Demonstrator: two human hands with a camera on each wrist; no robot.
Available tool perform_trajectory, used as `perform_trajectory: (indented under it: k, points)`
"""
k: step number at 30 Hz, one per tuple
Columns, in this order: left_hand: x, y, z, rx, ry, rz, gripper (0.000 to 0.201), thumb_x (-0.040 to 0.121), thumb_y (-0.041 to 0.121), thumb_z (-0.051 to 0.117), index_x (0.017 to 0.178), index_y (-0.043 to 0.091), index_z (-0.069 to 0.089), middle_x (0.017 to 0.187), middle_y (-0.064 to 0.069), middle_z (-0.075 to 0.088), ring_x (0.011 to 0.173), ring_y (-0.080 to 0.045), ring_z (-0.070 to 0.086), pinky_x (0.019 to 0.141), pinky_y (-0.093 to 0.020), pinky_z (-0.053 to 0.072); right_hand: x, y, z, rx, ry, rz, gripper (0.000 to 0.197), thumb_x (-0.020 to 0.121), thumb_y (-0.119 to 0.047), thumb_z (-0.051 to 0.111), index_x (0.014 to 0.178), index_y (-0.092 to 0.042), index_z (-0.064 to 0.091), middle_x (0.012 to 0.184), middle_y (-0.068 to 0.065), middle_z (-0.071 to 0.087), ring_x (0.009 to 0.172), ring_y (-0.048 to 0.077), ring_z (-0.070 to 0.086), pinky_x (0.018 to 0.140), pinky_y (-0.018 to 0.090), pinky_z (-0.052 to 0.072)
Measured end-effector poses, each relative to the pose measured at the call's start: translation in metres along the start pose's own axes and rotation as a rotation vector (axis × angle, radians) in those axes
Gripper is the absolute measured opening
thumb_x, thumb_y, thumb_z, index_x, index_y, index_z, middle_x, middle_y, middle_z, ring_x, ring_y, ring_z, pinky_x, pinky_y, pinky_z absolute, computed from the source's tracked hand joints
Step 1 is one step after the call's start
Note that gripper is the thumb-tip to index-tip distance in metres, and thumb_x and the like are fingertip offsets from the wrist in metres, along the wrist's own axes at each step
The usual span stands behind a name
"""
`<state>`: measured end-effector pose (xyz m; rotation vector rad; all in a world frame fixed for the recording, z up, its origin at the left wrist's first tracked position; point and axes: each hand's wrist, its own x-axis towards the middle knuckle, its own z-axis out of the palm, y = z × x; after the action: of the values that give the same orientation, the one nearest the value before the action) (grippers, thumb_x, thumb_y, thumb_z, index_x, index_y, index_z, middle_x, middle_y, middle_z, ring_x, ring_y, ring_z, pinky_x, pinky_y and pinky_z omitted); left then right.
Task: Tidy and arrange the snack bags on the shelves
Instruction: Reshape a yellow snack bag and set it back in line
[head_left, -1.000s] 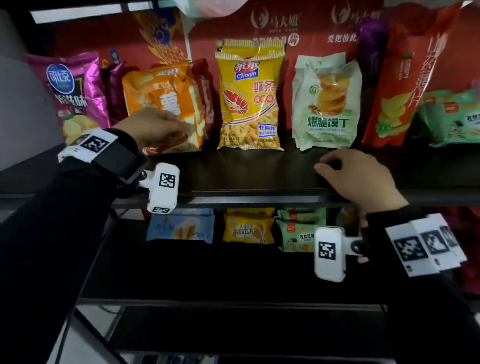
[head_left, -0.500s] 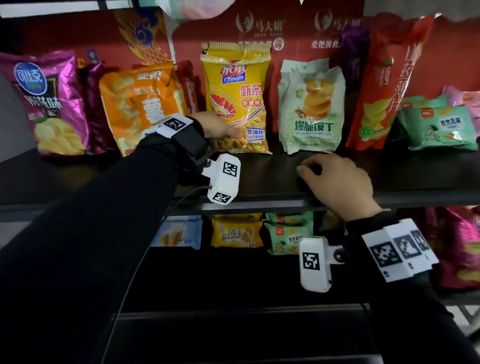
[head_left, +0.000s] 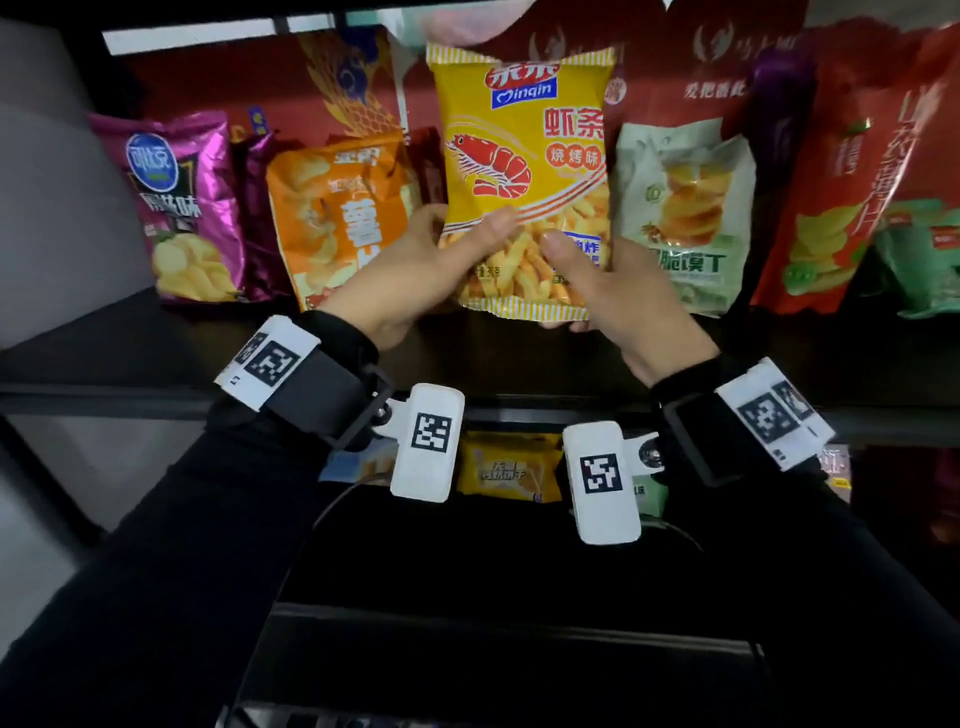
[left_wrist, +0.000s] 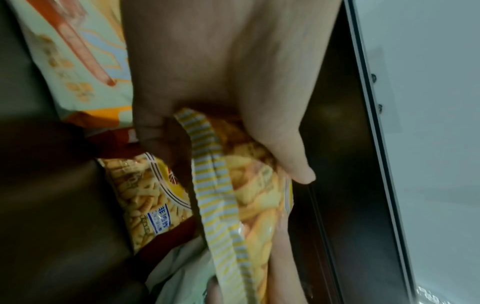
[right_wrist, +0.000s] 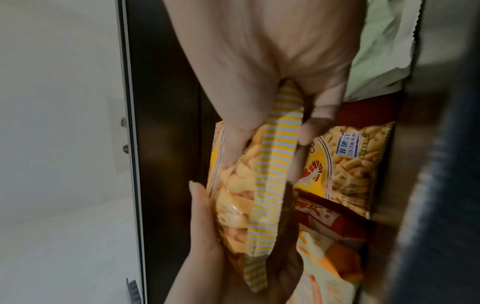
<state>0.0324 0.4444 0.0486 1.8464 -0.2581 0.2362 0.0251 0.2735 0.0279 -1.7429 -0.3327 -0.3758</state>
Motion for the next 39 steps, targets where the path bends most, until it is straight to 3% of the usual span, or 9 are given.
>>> perform_trajectory:
  k: [4,9,12,14,17,22,28,33,39]
  points:
    - [-0.006,-0.007,0.001,-0.018,0.090,0.055,0.057,0.084,0.048,0.067,0.127,0.014,0.051,0.102,0.011,0.068,0.084,0.005,0.068,0.073,-0.014,0.055,-0.004,0.009,0.005,-0.011,-0.068,-0.030,0.030,0.092,-0.041,0.058,0.102,-0.013,0.062,0.064,-0.006,0.069,0.050,0.007,0.065,0.041,0.016,0.045]
    - [-0.011,-0.021,0.010,-0.130,0.059,0.156,0.048,0.092,0.028,0.062,0.134,0.012,0.046,0.122,-0.003,0.065,0.109,-0.016,0.065,0.096,-0.038,0.051,0.001,-0.002,0.000,0.078,-0.173,-0.008,0.029,0.093,-0.040,0.055,0.117,-0.024,0.061,0.107,-0.010,0.070,0.095,0.000,0.067,0.083,0.018,0.053]
    - [-0.009,-0.015,0.007,-0.230,-0.073,0.120,0.057,0.087,0.028,0.067,0.137,0.014,0.043,0.125,-0.003,0.065,0.111,-0.016,0.065,0.098,-0.038,0.051,-0.001,-0.005,-0.002,0.107,-0.087,-0.059,0.009,0.092,-0.029,0.062,0.101,-0.030,0.062,0.090,-0.024,0.067,0.079,-0.015,0.063,0.071,0.005,0.048]
    - [-0.005,-0.006,0.002,-0.307,-0.127,0.093,0.051,0.085,0.035,0.066,0.130,0.018,0.050,0.121,0.000,0.068,0.110,-0.015,0.065,0.096,-0.034,0.052,-0.005,-0.005,0.002,0.045,-0.063,-0.111,0.023,0.091,-0.027,0.063,0.114,-0.024,0.059,0.103,-0.018,0.067,0.087,-0.017,0.060,0.076,0.003,0.047]
    - [-0.003,0.004,0.005,-0.336,0.057,0.106,0.038,0.090,0.043,0.062,0.122,0.022,0.059,0.104,0.009,0.073,0.097,-0.007,0.070,0.080,-0.025,0.056,-0.005,-0.005,0.008,-0.063,-0.114,-0.134,0.055,0.091,-0.033,0.062,0.139,-0.014,0.043,0.130,-0.002,0.060,0.117,0.007,0.058,0.103,0.028,0.045]
    - [-0.009,-0.002,0.022,-0.255,0.164,0.216,0.024,0.088,0.028,0.068,0.110,0.021,0.062,0.093,0.011,0.072,0.082,-0.002,0.070,0.066,-0.015,0.053,0.002,-0.021,-0.001,0.175,-0.137,0.009,0.040,0.092,-0.043,0.057,0.124,-0.020,0.056,0.110,-0.005,0.071,0.095,0.009,0.070,0.075,0.023,0.057]
    - [-0.007,0.016,0.020,-0.321,0.028,0.149,0.045,0.090,0.050,0.057,0.123,0.020,0.056,0.105,0.004,0.074,0.093,-0.010,0.071,0.074,-0.024,0.057,0.002,-0.025,0.008,0.303,0.027,-0.017,0.035,0.093,-0.023,0.061,0.123,-0.019,0.045,0.123,0.006,0.064,0.107,0.022,0.065,0.095,0.045,0.053]
    - [-0.005,0.025,0.020,-0.454,0.214,0.249,0.032,0.092,0.030,0.064,0.118,0.012,0.060,0.105,-0.004,0.073,0.091,-0.018,0.072,0.076,-0.034,0.059,0.007,-0.037,0.001,0.456,-0.081,0.024,0.041,0.092,-0.027,0.062,0.128,-0.015,0.048,0.114,0.005,0.070,0.099,0.019,0.070,0.083,0.036,0.058]
    - [-0.008,0.033,0.023,-0.473,0.007,0.174,0.040,0.091,0.029,0.064,0.125,0.010,0.057,0.108,-0.007,0.073,0.095,-0.021,0.072,0.079,-0.034,0.058,0.011,-0.045,0.001,0.507,0.106,0.013,0.034,0.093,-0.031,0.060,0.121,-0.012,0.056,0.100,0.006,0.073,0.082,0.018,0.073,0.063,0.029,0.058]
